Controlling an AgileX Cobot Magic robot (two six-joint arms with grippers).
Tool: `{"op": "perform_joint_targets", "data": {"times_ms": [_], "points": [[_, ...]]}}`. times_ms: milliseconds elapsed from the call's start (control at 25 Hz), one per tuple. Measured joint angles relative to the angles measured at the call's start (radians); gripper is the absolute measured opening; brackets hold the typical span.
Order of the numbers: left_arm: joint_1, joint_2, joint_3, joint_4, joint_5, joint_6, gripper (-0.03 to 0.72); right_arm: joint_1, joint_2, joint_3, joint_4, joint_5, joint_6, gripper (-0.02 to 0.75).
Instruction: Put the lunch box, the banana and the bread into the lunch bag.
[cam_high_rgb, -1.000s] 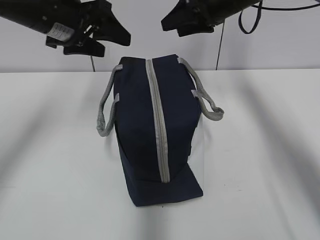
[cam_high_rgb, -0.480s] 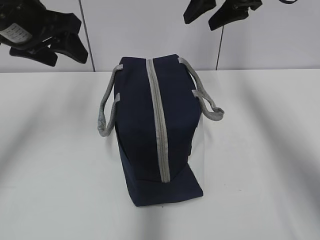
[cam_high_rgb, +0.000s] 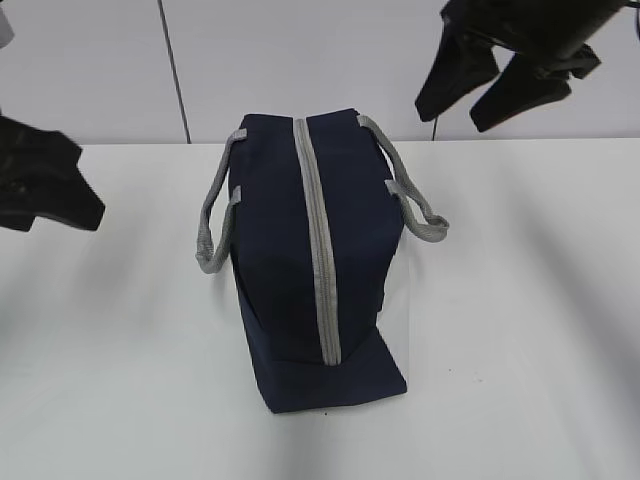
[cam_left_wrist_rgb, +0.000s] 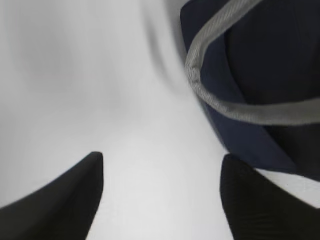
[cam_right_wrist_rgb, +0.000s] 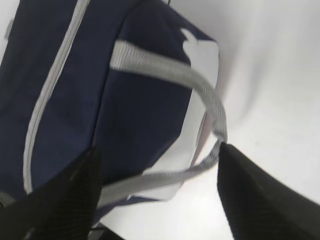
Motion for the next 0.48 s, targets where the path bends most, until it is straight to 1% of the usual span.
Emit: {"op": "perform_joint_targets", "data": {"times_ms": [200,320,480], "points": [[0.0,-0.169,0.132,0.016,0.013,-0.028,0.486,0.0,-0.255,0.286,-0.008,-0.037,-0.02,0.531],[0.0,-0.265,0.192,0.042,0.045,-0.041,0.487,0.0,-0.409,0.466,-0.045,-0.094,-0.02,0.531],[0.0,-0.39,0.234,0.079,0.103,-0.048,0.487,0.0,-0.635,0.685,-0.118,-0.166,0.022,0.531]]}}
